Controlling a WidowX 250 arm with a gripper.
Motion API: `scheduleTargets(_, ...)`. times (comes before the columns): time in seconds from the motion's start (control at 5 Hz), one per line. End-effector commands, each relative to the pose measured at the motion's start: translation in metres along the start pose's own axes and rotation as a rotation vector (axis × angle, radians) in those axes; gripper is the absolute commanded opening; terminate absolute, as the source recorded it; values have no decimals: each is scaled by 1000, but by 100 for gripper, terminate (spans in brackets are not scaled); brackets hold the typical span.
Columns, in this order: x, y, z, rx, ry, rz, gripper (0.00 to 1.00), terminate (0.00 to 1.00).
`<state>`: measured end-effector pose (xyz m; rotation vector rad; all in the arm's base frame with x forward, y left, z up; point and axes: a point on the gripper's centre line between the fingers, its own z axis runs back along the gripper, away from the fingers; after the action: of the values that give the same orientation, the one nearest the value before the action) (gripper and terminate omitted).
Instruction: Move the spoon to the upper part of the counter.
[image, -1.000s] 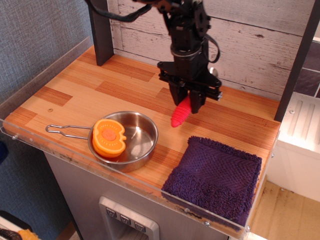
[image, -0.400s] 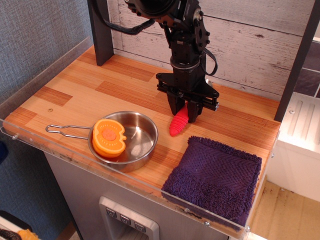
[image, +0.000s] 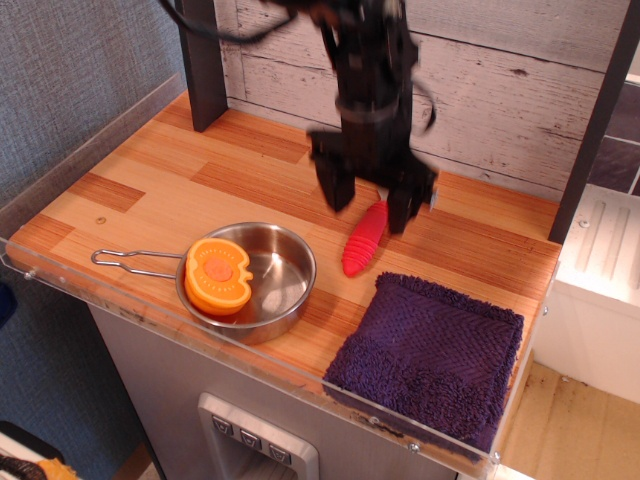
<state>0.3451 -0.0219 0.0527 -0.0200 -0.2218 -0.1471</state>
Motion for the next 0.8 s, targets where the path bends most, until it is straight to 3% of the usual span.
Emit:
scheduleTargets(0.0,-50,31,81,80,-73,-97,100,0)
scheduleTargets(0.4,-102,51,89,54,-19,-24,100,0)
scheduleTargets(0.6,-114,53,88,11,19,-6,100,0)
